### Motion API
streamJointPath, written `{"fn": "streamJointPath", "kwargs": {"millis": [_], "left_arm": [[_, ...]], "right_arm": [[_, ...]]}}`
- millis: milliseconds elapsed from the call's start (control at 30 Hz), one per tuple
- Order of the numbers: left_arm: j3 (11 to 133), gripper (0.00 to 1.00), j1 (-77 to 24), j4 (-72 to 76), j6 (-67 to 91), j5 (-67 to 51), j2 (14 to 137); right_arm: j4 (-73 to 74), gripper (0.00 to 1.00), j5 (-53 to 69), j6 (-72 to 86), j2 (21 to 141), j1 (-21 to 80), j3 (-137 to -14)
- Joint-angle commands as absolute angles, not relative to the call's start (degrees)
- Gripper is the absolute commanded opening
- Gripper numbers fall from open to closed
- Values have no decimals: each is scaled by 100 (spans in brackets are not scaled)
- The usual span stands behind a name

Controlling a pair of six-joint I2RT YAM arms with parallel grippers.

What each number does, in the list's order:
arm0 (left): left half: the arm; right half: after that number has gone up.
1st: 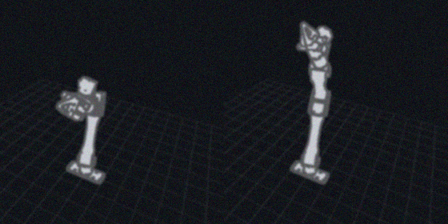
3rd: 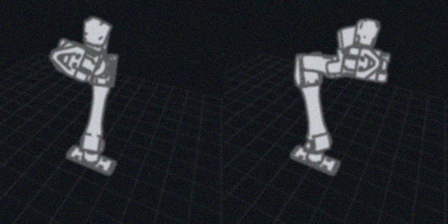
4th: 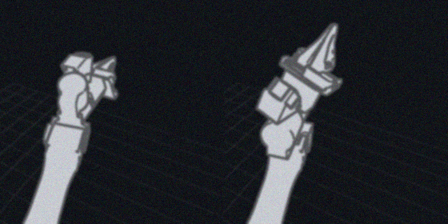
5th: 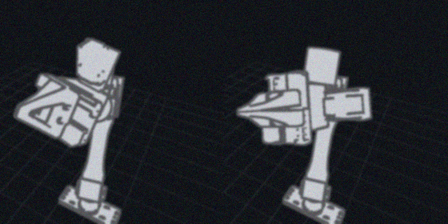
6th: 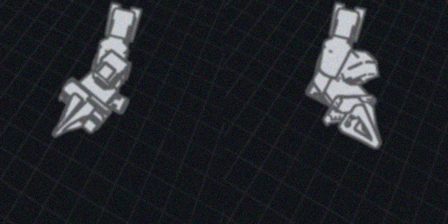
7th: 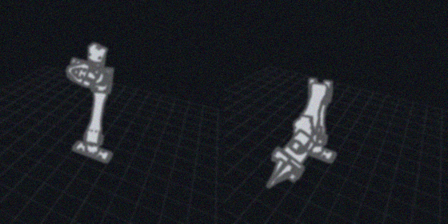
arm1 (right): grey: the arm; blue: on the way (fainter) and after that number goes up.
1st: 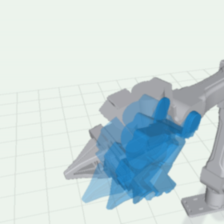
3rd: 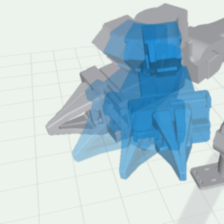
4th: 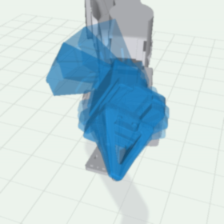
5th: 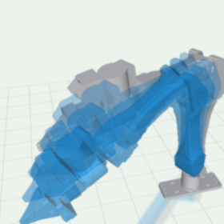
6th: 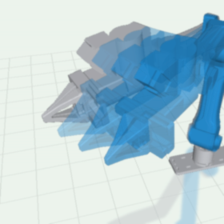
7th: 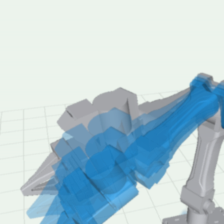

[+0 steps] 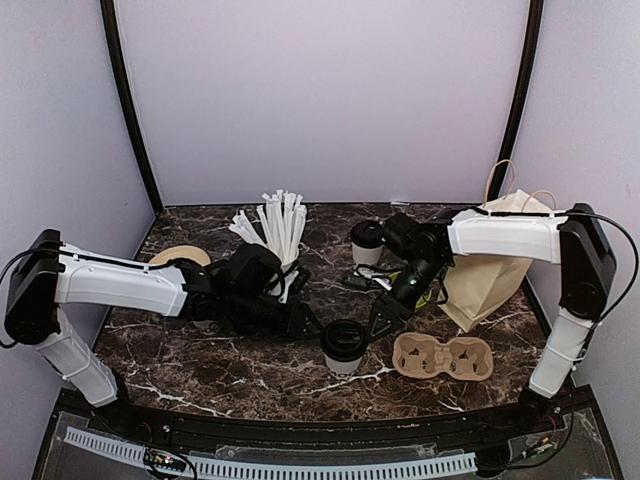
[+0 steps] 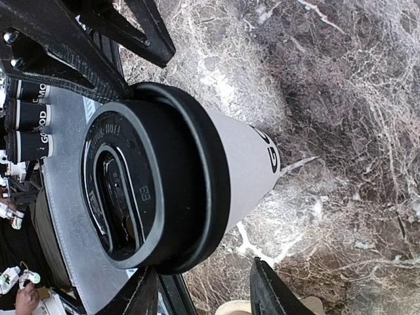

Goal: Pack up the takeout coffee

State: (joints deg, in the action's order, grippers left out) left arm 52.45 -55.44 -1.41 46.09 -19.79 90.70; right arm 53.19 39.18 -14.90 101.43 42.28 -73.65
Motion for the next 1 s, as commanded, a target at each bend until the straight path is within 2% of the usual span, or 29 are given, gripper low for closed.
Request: {"fn": "streamJointPath", "kwargs": {"millis": [0,133,267,633,967], "left_arm": [[5147,38,-5576,-1159,4409,-1652,9660],[5457,38,-5572,-1228,4113,-1584,9345],[5493,43,-5585,-713,3758,-1624,8850],[5642,50,-5578,-274,3690,-1710,8408],[5772,68,-5722,-330,2718,-1263,8441]], "right_arm": [[4731,46,2919,-1456,10574,4254,-7324],[4889,46,3407,-1700,10192,4254,-7501],[4972,49,3881,-1927,9800,4245,-7439],[5135,55,3854,-2033,9580,4236,-7523],[5095,62,3477,-2079,9313,4039,-7528]]}}
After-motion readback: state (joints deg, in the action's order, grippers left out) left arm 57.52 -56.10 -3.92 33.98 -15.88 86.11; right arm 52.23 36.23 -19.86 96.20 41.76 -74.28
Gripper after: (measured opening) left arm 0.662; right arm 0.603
